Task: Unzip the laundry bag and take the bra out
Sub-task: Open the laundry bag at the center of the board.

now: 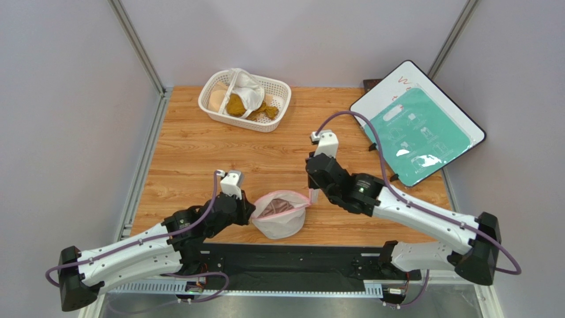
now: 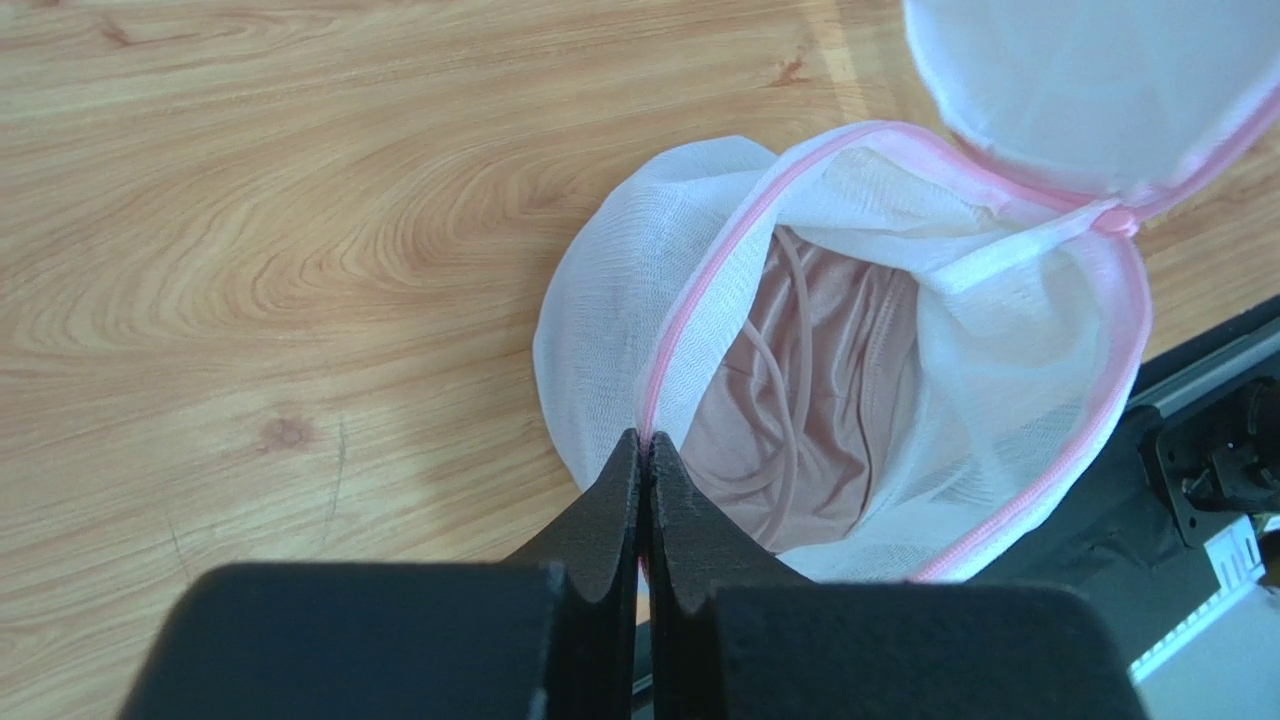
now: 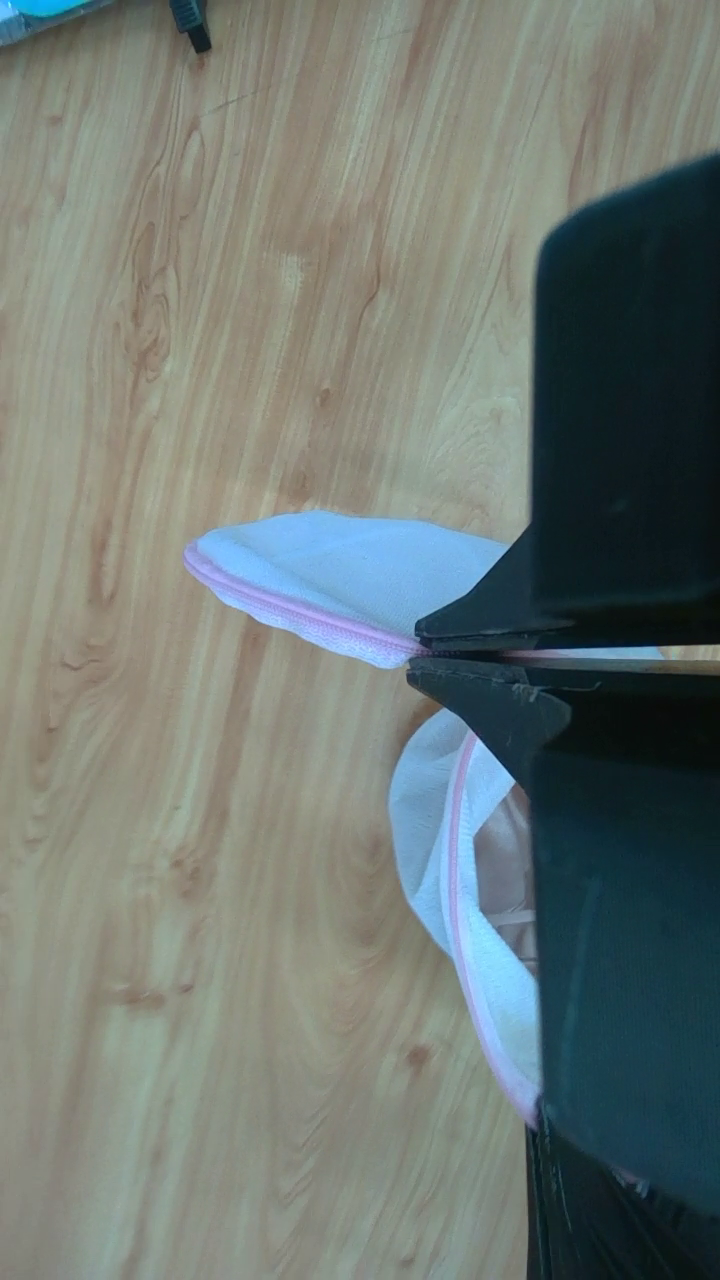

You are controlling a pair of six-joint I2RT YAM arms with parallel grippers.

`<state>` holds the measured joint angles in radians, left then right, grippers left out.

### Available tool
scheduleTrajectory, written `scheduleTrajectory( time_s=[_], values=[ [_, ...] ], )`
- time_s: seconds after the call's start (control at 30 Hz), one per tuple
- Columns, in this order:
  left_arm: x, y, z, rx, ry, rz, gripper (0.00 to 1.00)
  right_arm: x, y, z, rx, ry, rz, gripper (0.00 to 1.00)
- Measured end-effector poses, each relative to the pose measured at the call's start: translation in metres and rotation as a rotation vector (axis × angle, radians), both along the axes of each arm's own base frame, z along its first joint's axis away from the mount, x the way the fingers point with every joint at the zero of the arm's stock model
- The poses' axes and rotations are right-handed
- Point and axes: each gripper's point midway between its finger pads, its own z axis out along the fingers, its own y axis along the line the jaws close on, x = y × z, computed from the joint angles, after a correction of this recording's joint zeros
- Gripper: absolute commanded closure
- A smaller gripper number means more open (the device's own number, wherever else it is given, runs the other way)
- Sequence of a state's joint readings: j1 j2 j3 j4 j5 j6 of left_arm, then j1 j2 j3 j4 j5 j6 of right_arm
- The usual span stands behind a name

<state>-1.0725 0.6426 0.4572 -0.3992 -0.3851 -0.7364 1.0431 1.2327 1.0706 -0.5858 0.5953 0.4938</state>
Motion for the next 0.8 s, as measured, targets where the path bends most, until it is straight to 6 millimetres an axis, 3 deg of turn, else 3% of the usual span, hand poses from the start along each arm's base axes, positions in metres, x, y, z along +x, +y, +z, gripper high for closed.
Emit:
scheduleTrajectory(
  time_s=[0.13, 0.3, 0.4, 0.43, 0.5, 0.6, 0.8],
  values=[
    [0.001, 0.005, -0.008, 0.006, 0.007, 0.030, 1.00, -0.009, -0.030, 0.005, 0.118, -0.051, -0.079, 1.00],
    [0.002, 0.008, -0.009, -0.001, 0.005, 0.051, 1.00, -0.023, -0.064, -0.015, 0.194, -0.049, -0.166, 0.99],
    [0.003, 0.009, -0.008, -0.005, 0.003, 0.056, 1.00, -0.032, -0.078, -0.030, 0.213, -0.017, -0.211, 0.85],
    [0.002, 0.009, -0.008, -0.005, 0.004, 0.056, 1.00, -0.036, -0.083, -0.032, 0.224, -0.006, -0.225, 0.65],
    [0.002, 0.009, -0.008, -0.006, 0.004, 0.057, 1.00, -0.042, -0.091, -0.035, 0.251, 0.009, -0.251, 0.40],
    [0.002, 0.009, -0.008, -0.006, 0.004, 0.056, 1.00, -0.052, -0.107, -0.035, 0.296, 0.028, -0.291, 0.30],
    [0.002, 0.008, -0.008, -0.007, 0.005, 0.052, 1.00, -0.065, -0.133, -0.028, 0.329, 0.027, -0.333, 0.29]
  ],
)
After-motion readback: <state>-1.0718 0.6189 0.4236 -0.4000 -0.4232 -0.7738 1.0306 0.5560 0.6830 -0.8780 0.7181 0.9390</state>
